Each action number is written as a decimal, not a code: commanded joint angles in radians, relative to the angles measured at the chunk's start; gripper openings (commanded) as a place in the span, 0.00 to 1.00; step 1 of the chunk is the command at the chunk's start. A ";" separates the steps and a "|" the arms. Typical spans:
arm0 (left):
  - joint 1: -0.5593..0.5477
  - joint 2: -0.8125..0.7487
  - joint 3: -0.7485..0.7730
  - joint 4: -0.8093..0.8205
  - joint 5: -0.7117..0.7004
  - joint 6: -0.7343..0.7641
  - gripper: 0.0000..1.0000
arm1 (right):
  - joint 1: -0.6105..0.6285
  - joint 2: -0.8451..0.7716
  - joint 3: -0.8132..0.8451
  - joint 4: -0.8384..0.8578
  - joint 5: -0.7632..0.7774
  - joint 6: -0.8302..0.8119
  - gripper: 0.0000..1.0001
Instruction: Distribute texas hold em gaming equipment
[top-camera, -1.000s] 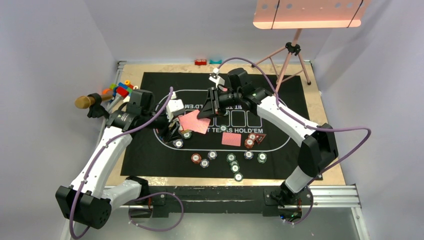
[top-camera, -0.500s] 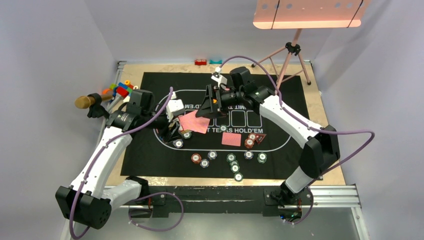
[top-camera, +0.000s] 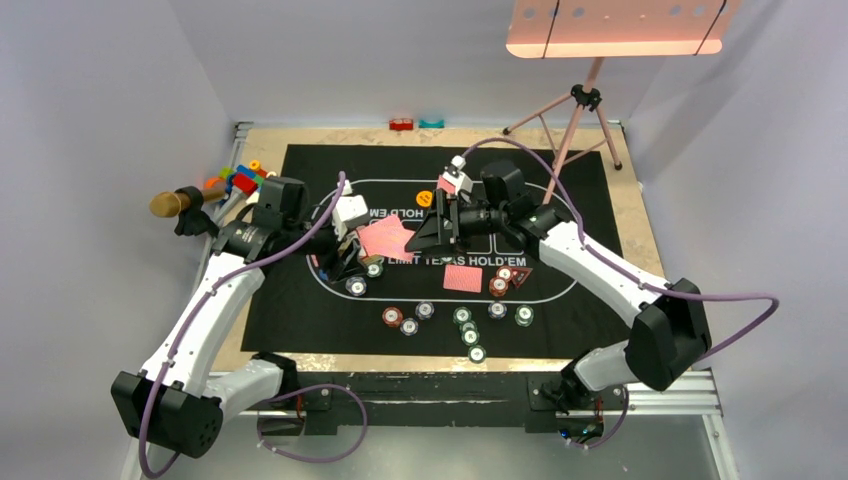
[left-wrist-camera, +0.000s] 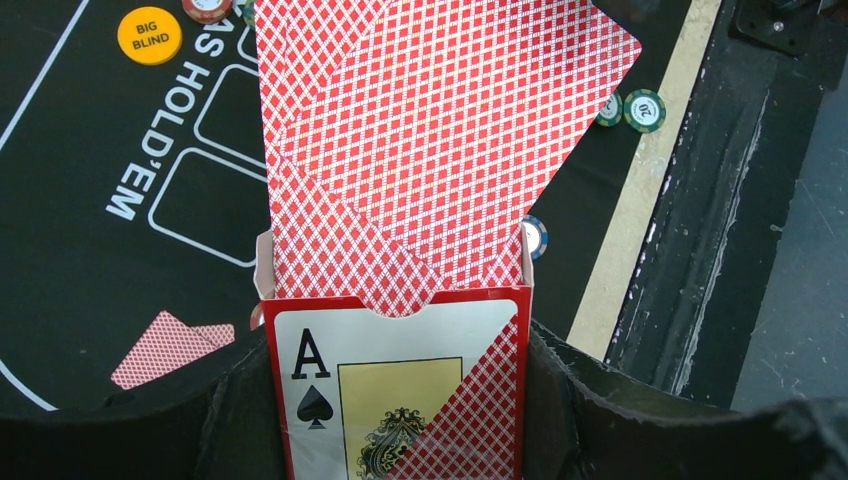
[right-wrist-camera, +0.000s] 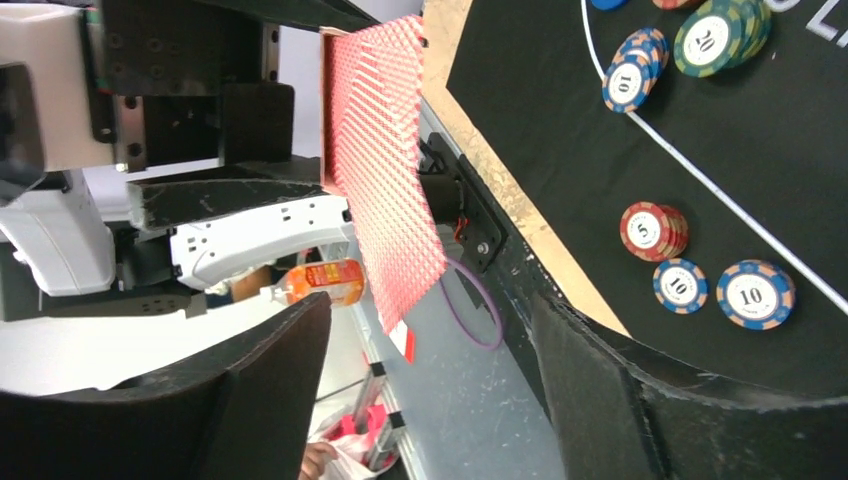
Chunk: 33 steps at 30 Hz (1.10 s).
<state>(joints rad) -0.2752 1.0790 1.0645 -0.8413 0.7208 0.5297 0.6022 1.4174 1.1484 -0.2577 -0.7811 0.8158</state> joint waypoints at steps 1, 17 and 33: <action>0.007 -0.001 0.009 0.072 0.022 -0.034 0.00 | 0.017 -0.034 -0.078 0.216 -0.006 0.156 0.74; 0.007 -0.001 0.011 0.062 0.011 -0.028 0.00 | 0.048 -0.011 -0.121 0.396 0.014 0.288 0.37; 0.008 -0.005 0.024 0.060 0.008 -0.029 0.00 | 0.045 -0.015 -0.110 0.264 -0.009 0.220 0.13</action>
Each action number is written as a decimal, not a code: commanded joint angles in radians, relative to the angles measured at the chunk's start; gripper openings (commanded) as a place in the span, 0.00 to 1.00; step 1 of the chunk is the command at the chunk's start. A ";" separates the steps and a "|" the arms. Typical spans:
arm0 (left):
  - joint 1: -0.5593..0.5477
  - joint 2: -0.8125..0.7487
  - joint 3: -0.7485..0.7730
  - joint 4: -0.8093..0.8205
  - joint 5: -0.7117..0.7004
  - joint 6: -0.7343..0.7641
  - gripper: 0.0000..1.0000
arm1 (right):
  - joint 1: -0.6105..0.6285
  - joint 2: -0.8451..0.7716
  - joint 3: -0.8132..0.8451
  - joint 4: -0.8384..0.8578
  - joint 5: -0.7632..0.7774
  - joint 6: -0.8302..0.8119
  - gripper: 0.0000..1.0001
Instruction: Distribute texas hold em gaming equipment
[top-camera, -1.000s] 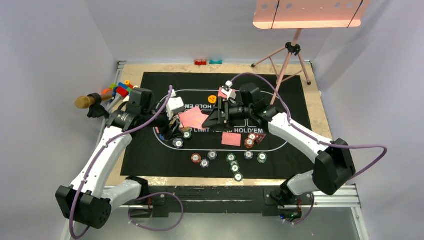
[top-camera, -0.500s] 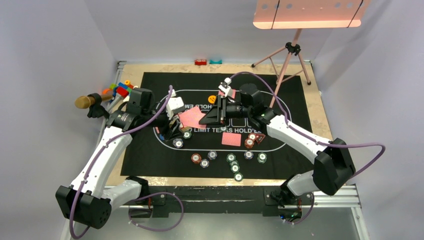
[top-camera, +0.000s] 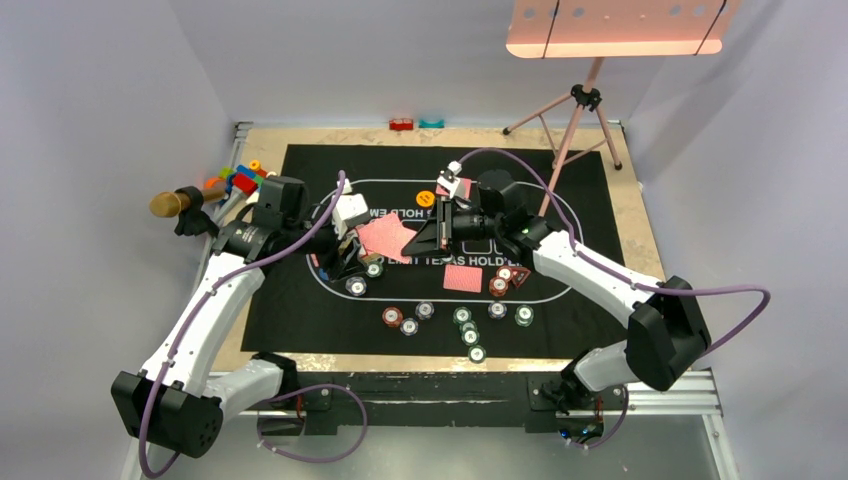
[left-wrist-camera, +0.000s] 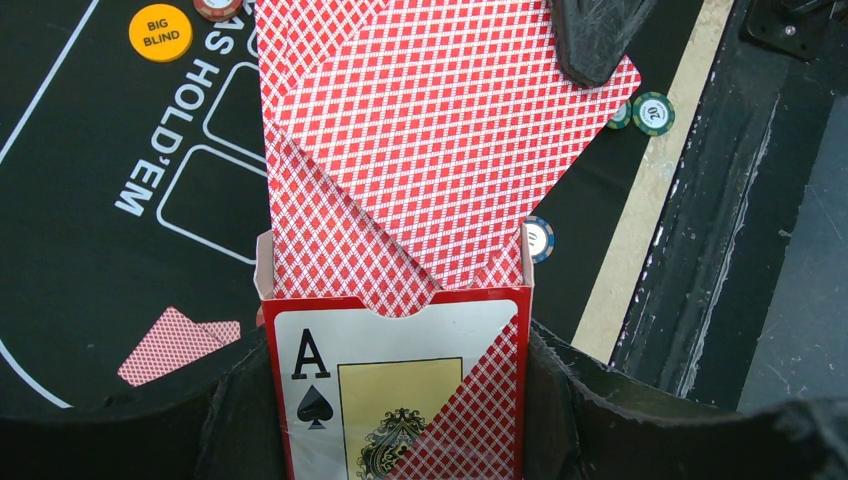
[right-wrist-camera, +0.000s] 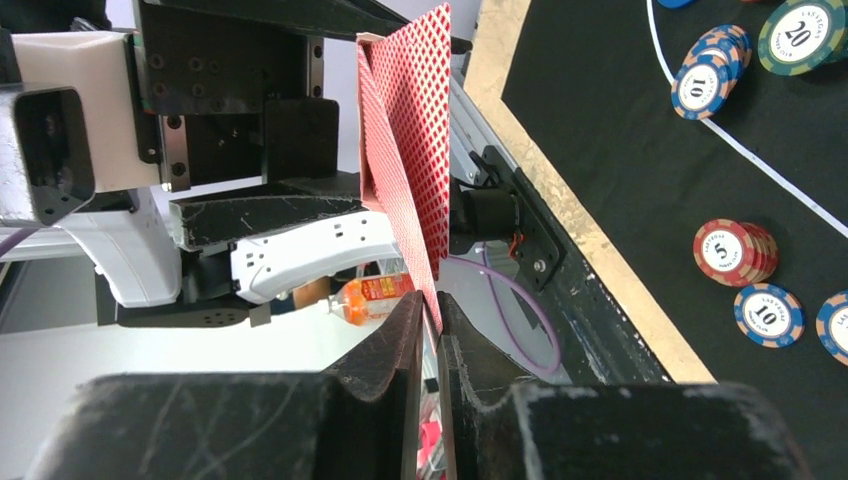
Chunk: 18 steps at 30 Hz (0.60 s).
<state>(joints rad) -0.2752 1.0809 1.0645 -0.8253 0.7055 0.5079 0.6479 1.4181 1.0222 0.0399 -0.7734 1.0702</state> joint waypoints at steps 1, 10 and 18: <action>0.008 -0.010 0.023 0.048 0.021 -0.012 0.00 | -0.003 -0.017 0.017 -0.035 -0.025 -0.037 0.12; 0.013 -0.014 0.015 0.048 0.029 -0.013 0.00 | -0.025 -0.045 0.070 -0.108 -0.039 -0.084 0.10; 0.018 -0.016 0.012 0.045 0.030 -0.011 0.00 | -0.087 -0.091 0.160 -0.179 -0.024 -0.090 0.07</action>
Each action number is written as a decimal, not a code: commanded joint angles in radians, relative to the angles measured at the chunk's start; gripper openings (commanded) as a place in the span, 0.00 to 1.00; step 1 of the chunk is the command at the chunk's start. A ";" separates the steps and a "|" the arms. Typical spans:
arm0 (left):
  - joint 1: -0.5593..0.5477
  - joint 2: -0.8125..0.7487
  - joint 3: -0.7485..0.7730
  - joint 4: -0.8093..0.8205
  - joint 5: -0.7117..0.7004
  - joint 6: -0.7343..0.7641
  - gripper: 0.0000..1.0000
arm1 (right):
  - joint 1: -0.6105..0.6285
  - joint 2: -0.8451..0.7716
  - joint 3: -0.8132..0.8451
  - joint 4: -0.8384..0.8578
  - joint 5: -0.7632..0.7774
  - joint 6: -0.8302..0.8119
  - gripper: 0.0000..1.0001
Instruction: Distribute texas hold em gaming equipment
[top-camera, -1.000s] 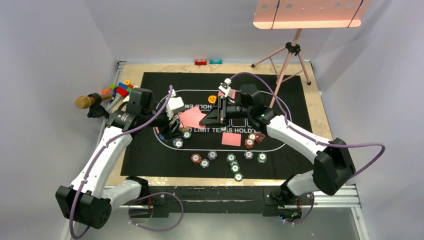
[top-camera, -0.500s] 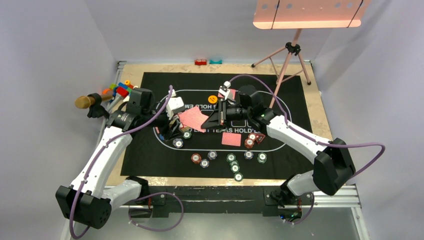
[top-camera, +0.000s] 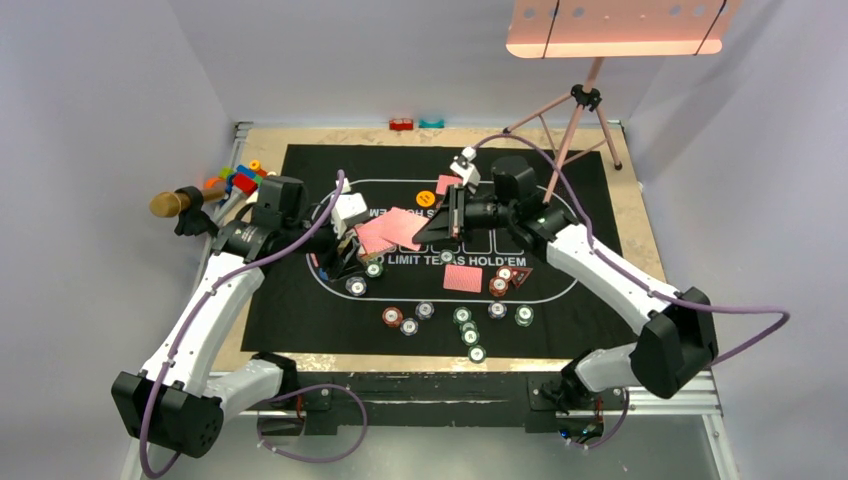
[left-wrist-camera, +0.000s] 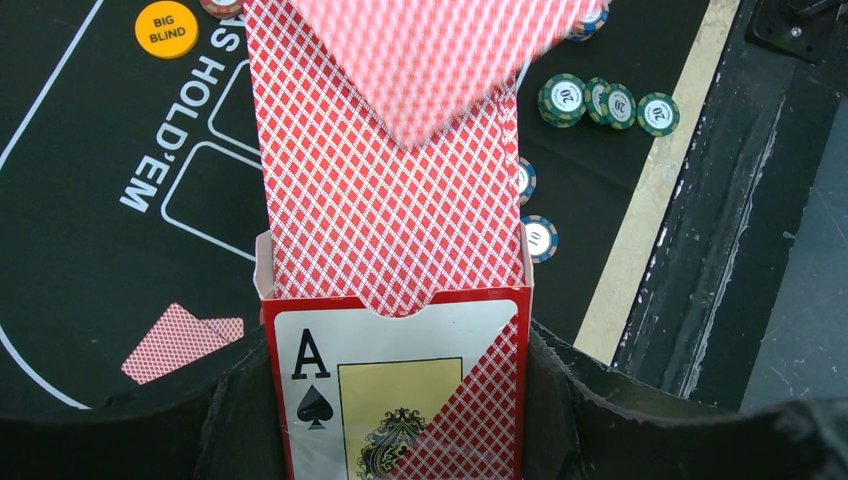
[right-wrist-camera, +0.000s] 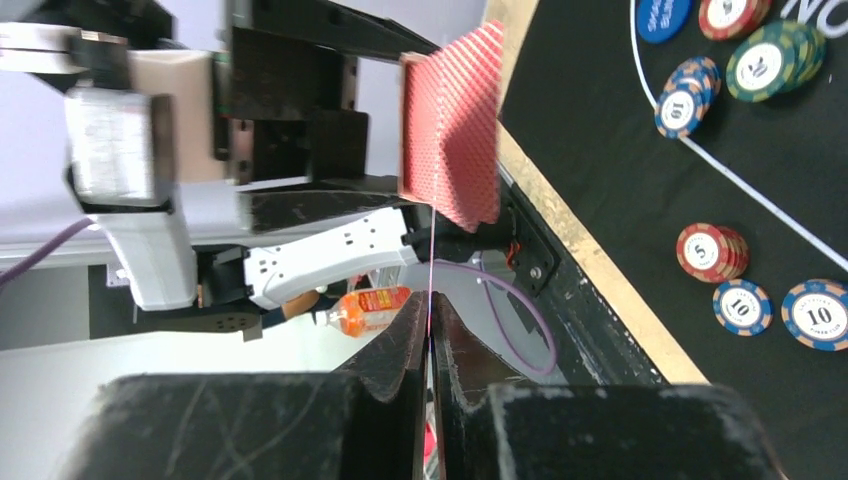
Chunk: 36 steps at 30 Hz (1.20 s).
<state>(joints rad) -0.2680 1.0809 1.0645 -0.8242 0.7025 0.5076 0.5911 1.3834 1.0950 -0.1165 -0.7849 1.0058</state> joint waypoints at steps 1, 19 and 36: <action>0.010 -0.017 0.012 0.042 0.034 -0.010 0.00 | -0.041 -0.057 0.097 -0.028 -0.018 -0.029 0.05; 0.015 -0.022 0.017 0.012 0.038 0.009 0.00 | -0.281 0.325 0.344 -0.110 0.076 -0.214 0.00; 0.016 -0.036 0.018 -0.009 0.043 0.017 0.00 | -0.364 0.919 0.876 -0.283 0.430 -0.301 0.00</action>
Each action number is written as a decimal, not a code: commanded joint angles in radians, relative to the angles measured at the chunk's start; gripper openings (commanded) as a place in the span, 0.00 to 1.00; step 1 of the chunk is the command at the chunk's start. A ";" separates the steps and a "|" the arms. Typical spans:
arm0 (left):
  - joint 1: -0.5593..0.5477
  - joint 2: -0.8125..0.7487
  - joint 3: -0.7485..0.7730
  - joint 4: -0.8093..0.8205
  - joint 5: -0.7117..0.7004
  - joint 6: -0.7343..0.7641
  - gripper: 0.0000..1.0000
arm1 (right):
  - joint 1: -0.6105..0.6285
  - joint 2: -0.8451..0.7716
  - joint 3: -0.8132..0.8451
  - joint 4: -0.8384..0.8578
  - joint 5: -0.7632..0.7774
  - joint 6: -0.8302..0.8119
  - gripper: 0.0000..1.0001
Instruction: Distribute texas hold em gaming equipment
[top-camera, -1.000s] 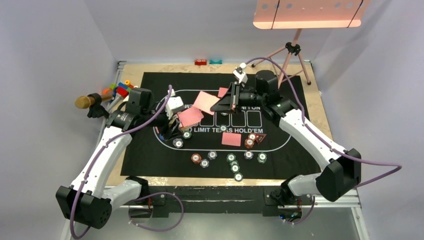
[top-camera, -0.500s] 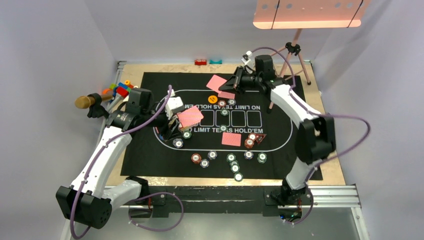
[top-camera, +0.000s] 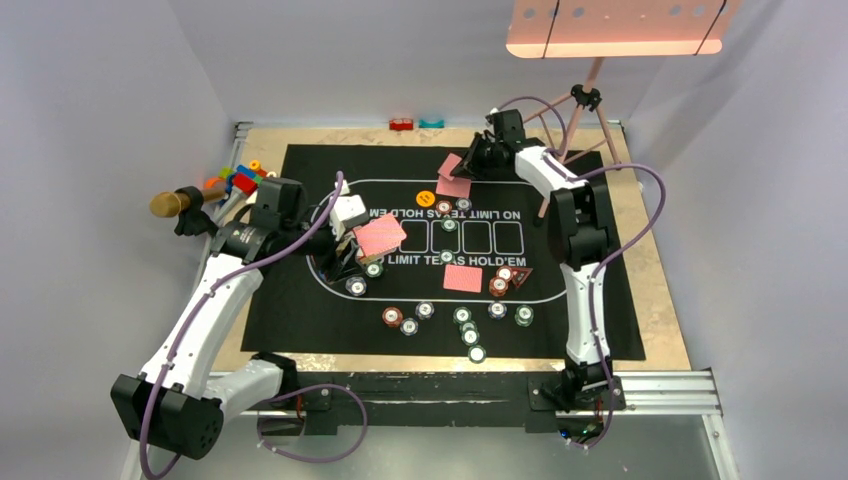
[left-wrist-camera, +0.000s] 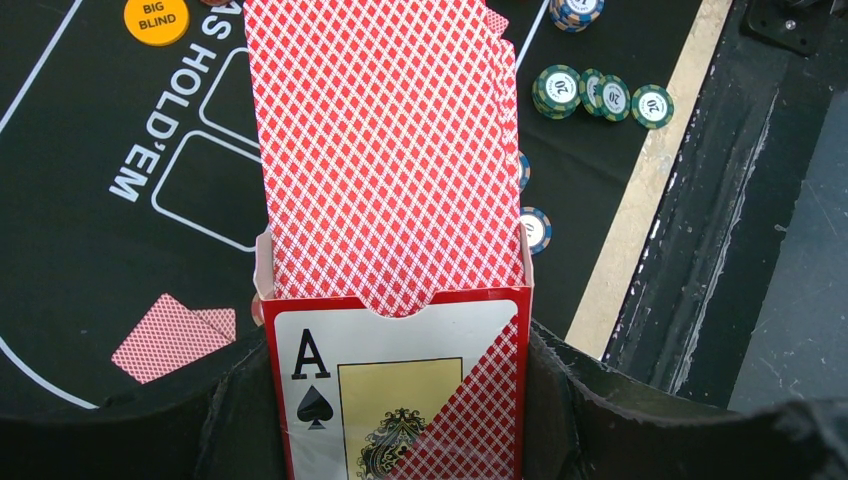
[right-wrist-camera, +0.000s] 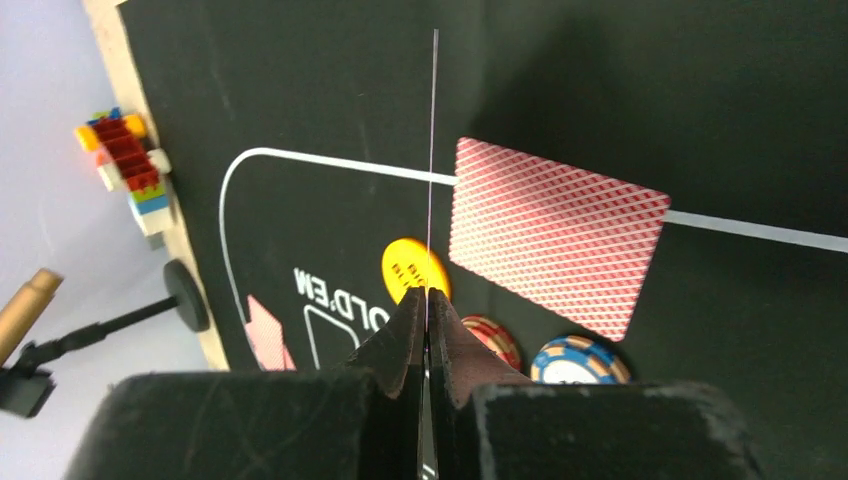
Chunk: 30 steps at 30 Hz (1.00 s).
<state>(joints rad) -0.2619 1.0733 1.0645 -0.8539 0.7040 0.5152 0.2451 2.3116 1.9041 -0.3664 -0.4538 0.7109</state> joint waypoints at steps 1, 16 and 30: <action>0.010 -0.029 0.018 0.019 0.041 0.011 0.00 | -0.021 -0.001 0.066 -0.038 0.107 -0.002 0.00; 0.010 -0.033 0.006 0.010 0.047 0.013 0.00 | -0.027 -0.129 -0.061 -0.156 0.278 0.001 0.51; 0.010 -0.023 -0.003 0.019 0.046 0.029 0.00 | 0.142 -0.581 -0.361 -0.053 -0.035 -0.072 0.85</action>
<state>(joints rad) -0.2611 1.0618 1.0592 -0.8555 0.7071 0.5179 0.2798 1.8324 1.5898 -0.4740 -0.3035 0.6746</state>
